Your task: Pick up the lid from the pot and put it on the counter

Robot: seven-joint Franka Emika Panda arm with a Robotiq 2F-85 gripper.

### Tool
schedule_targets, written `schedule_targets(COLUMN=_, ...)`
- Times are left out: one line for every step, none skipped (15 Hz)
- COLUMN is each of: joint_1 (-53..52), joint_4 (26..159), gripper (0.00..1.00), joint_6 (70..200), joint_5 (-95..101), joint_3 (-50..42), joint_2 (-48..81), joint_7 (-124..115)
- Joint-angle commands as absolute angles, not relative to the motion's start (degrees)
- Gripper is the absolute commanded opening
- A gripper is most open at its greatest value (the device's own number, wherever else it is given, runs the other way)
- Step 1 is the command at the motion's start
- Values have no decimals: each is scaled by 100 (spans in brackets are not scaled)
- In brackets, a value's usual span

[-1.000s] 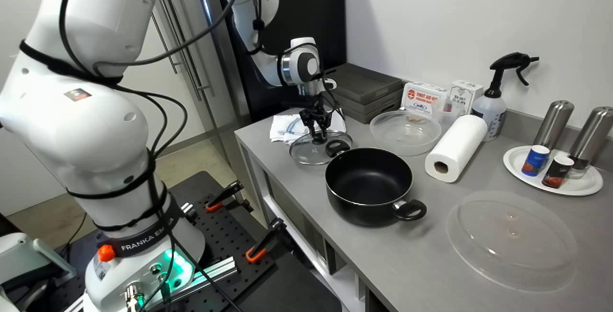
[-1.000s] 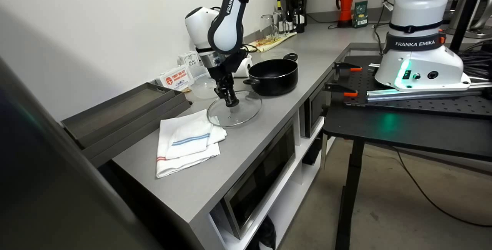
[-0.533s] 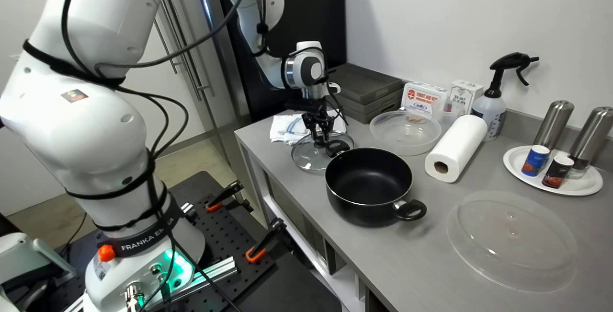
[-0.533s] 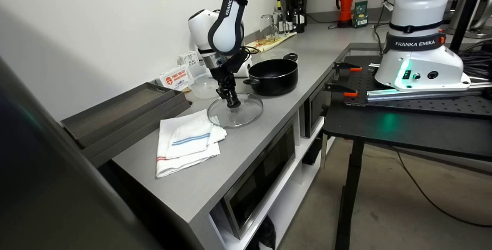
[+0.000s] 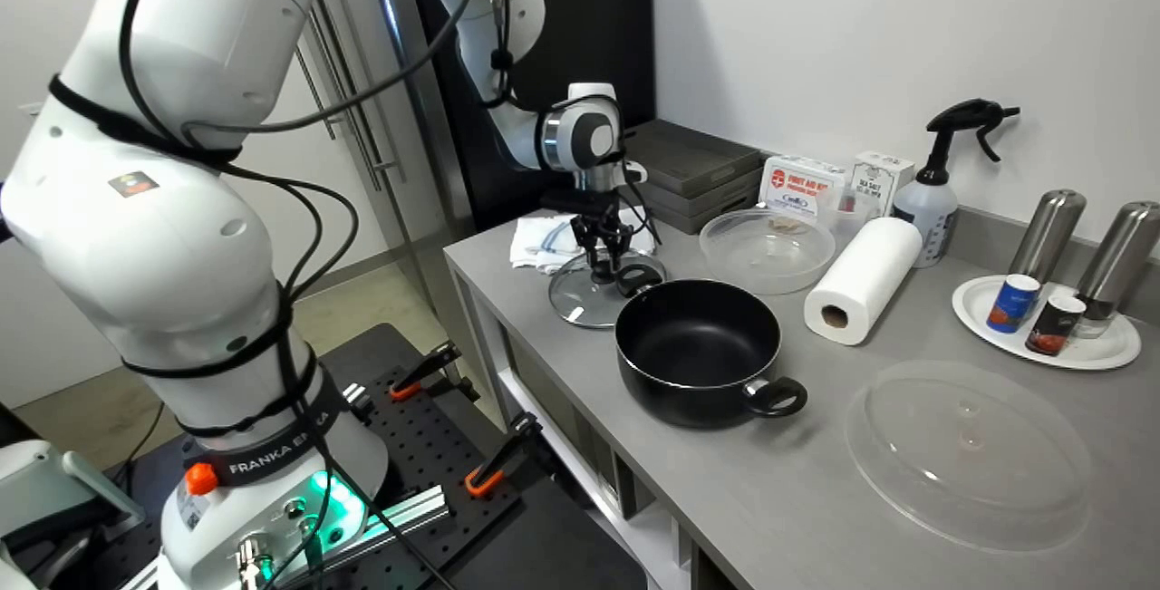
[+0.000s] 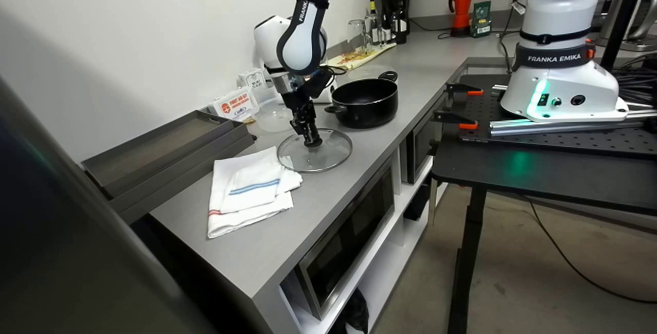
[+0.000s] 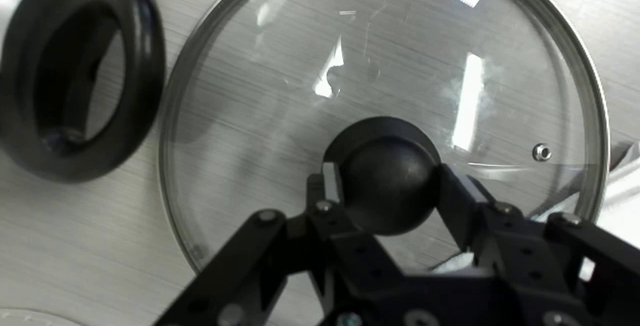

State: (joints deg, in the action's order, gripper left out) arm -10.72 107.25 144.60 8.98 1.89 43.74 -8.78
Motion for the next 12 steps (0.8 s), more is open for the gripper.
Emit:
schedule_targets(joint_1=-1055, joint_4=10547, gripper=25, joint_6=14240, joint_5=714, joint_3=320, joint_2=4453, joint_7=-658)
schedule_targets(joint_1=-1065, joint_4=10531, gripper=25, joint_6=14229, joint_5=717, joint_3=328, joint_2=4469, joint_7=-664)
schedule_targets(joint_1=-1063, joint_4=10534, gripper=25, joint_6=14216, joint_5=716, joint_3=340, joint_2=4470, joint_7=-657)
schedule_targets(joint_1=-1069, joint_4=10522, gripper=25, joint_6=14201, joint_5=719, joint_3=347, joint_2=4479, joint_7=-660)
schedule_targets(joint_1=-1066, joint_4=10523, gripper=25, joint_6=14188, joint_5=716, joint_3=358, joint_2=4477, joint_7=-654)
schedule_targets(joint_1=-1065, joint_4=10520, gripper=25, joint_6=14177, joint_5=715, joint_3=365, joint_2=4475, joint_7=-650)
schedule_targets(joint_1=-1064, joint_4=10521, gripper=25, joint_6=14170, joint_5=717, joint_3=368, joint_2=4473, joint_7=-648)
schedule_targets(joint_1=-1057, joint_4=10515, gripper=25, joint_6=14159, joint_5=711, joint_3=376, joint_2=4474, joint_7=-641)
schedule_targets(joint_1=-1057, joint_4=10514, gripper=25, joint_6=14153, joint_5=710, joint_3=378, joint_2=4475, joint_7=-638)
schedule_targets(joint_1=-1057, joint_4=10512, gripper=25, joint_6=14147, joint_5=710, joint_3=386, joint_2=4477, joint_7=-629)
schedule_targets(joint_1=-1054, joint_4=10510, gripper=25, joint_6=14140, joint_5=708, joint_3=398, joint_2=4480, joint_7=-608)
schedule_targets(joint_1=-1048, joint_4=10506, gripper=25, joint_6=14124, joint_5=701, joint_3=415, joint_2=4483, joint_7=-577)
